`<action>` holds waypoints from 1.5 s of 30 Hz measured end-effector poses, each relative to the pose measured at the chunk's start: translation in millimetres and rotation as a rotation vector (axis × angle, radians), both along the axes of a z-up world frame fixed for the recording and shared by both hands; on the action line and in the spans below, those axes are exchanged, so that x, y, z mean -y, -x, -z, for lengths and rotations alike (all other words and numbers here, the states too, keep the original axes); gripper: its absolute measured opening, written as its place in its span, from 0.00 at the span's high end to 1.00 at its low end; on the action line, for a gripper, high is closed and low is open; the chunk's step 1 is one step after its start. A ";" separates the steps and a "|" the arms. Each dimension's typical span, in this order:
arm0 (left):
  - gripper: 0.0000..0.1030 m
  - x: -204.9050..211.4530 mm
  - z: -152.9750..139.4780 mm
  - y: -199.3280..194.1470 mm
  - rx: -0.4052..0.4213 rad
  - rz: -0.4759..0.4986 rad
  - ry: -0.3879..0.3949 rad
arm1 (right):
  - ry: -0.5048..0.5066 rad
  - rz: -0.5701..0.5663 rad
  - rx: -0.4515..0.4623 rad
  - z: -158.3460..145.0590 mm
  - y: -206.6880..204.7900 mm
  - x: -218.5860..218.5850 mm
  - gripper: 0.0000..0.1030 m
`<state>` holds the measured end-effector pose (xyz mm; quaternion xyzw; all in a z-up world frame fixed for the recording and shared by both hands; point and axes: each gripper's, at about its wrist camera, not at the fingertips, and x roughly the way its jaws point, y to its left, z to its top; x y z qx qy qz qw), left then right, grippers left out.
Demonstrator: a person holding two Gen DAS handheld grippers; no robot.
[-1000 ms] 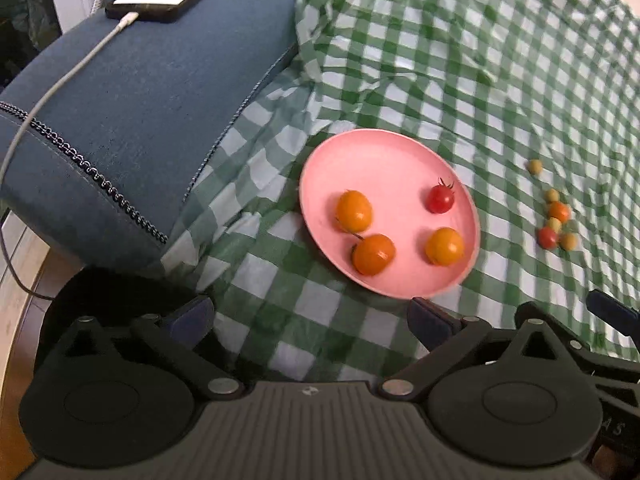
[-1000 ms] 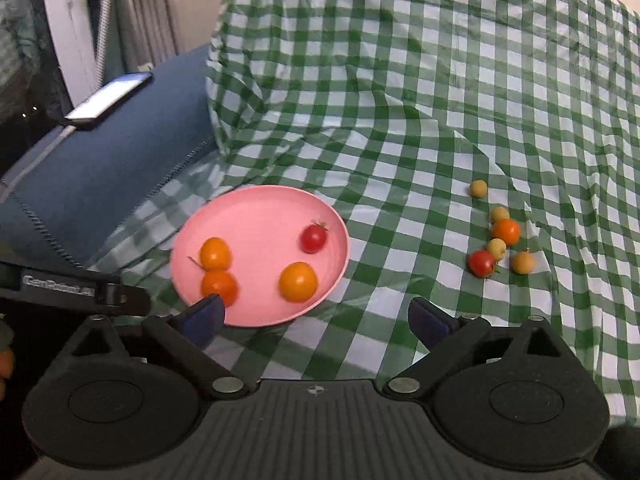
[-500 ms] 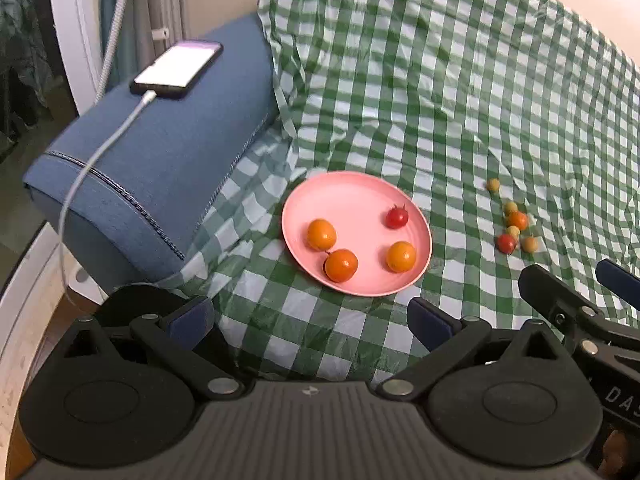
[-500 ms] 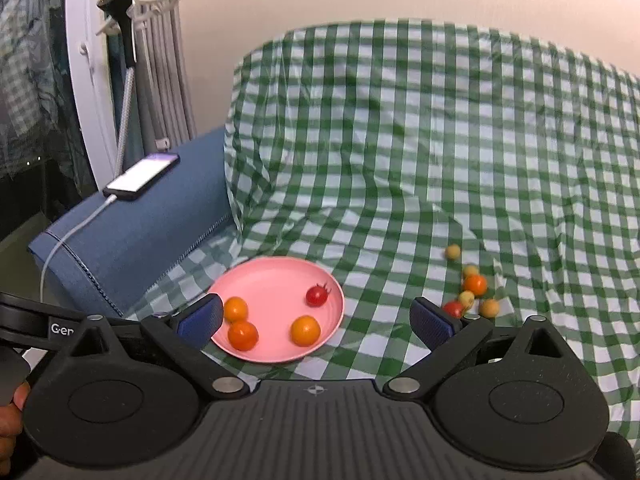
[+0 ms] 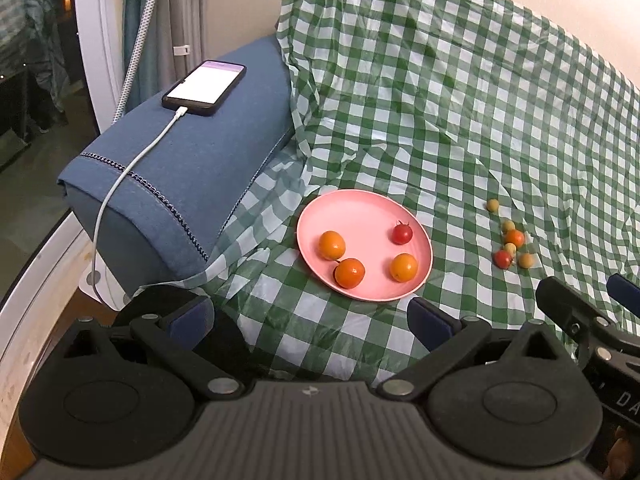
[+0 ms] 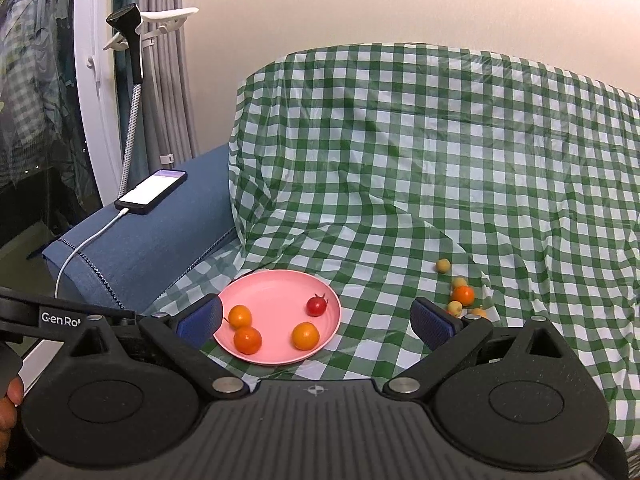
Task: Organize fruits
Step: 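Lift both tools away from the pink plate, then move the left tool to a red cherry tomato while the right tool approaches a yellow fruit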
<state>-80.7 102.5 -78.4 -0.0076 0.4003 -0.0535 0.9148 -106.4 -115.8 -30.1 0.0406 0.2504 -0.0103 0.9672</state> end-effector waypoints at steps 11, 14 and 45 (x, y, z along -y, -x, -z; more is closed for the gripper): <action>0.00 -7.3 1.0 -6.2 0.007 -0.018 -0.029 | -0.007 -0.008 -0.006 0.7 1.5 2.4 0.03; 0.00 -5.4 4.3 -9.8 -0.006 -0.012 -0.036 | -0.015 -0.008 -0.024 4.7 -2.5 3.8 0.03; 0.00 87.8 46.3 -95.9 -0.203 0.107 -0.096 | -0.063 0.282 -0.119 71.3 -61.5 112.2 0.01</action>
